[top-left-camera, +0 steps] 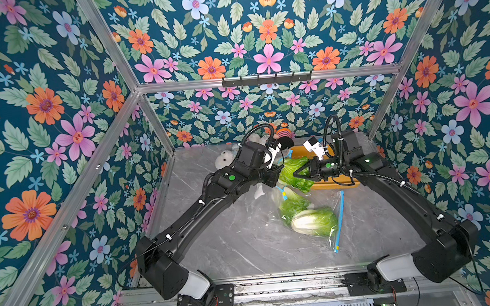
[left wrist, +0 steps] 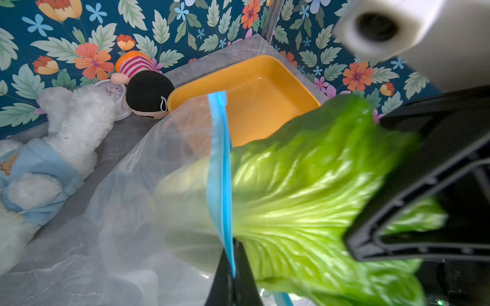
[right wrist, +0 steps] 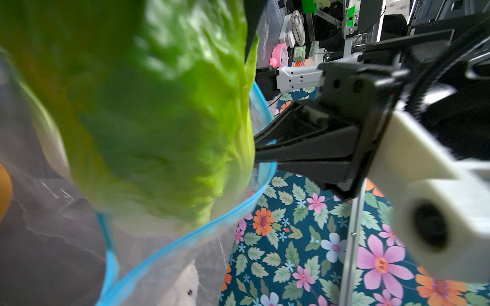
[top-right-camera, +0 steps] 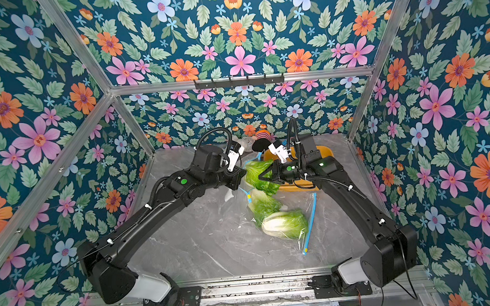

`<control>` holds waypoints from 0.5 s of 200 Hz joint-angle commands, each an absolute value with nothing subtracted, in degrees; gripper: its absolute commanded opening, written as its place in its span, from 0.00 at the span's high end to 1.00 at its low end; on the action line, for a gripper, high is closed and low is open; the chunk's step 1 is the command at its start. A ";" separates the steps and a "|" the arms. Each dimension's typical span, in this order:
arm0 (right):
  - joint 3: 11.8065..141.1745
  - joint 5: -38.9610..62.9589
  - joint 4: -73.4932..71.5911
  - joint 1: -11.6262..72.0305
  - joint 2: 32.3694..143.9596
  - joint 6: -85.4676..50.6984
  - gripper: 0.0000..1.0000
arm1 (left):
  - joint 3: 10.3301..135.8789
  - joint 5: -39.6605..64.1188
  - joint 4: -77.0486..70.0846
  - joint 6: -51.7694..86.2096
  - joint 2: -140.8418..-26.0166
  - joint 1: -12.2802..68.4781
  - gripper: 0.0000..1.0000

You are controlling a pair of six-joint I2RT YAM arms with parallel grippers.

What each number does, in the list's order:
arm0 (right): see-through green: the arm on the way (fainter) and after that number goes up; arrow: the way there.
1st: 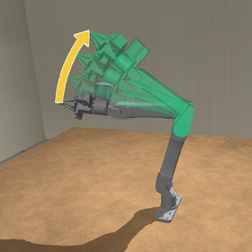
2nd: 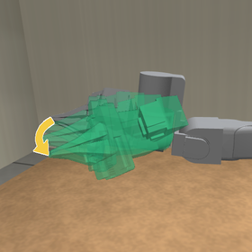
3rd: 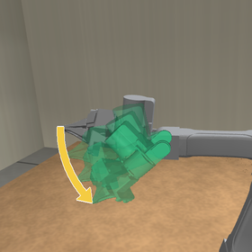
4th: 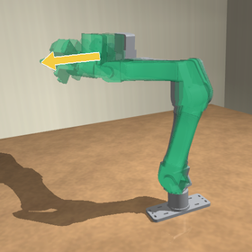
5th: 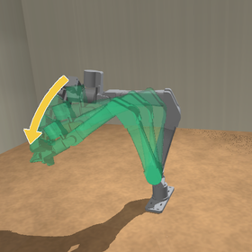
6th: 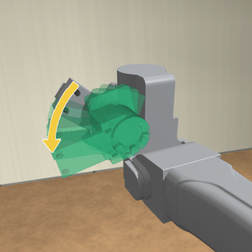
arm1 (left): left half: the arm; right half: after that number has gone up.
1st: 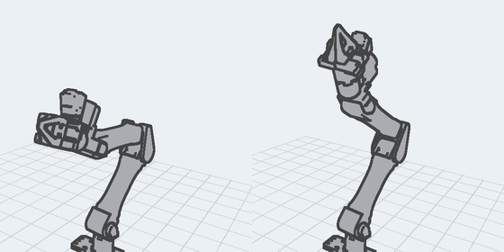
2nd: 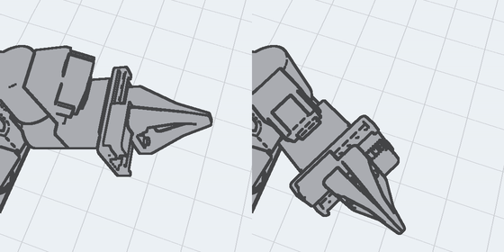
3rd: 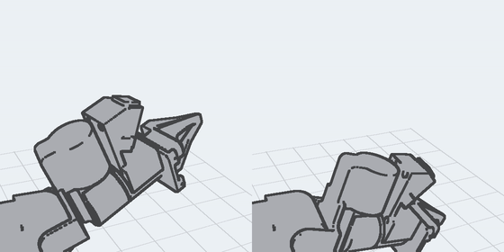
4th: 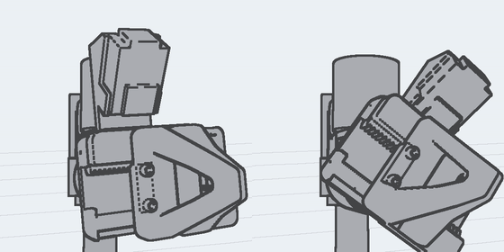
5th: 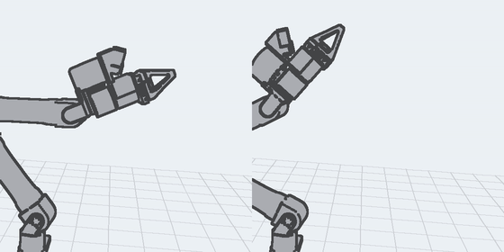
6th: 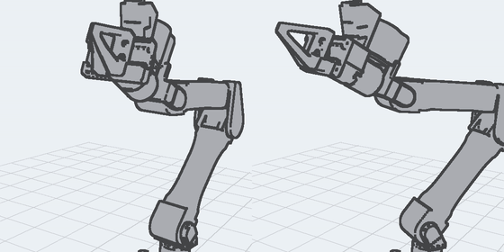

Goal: Put the chinese cabbages into a zipper bag and zip it
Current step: Place the Chinese cabbage in the zipper food storage bag.

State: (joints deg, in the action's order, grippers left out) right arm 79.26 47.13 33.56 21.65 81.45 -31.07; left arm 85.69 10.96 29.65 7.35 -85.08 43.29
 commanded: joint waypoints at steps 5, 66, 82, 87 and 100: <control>81.16 42.73 39.31 22.51 83.15 -26.87 1.00 | 86.27 13.85 26.20 7.58 -84.48 43.25 1.00; 82.21 54.84 30.08 22.57 82.03 -30.65 1.00 | 85.48 16.27 24.92 8.42 -85.79 43.33 1.00; 82.28 52.80 31.51 22.58 81.67 -30.05 1.00 | 85.15 16.55 24.54 8.35 -85.35 43.33 1.00; 82.13 51.75 32.12 22.59 81.82 -29.75 1.00 | 85.16 16.66 24.36 8.36 -85.28 43.34 1.00; 81.45 51.45 32.25 22.89 82.87 -29.42 1.00 | 85.20 17.28 23.92 8.36 -85.18 43.34 1.00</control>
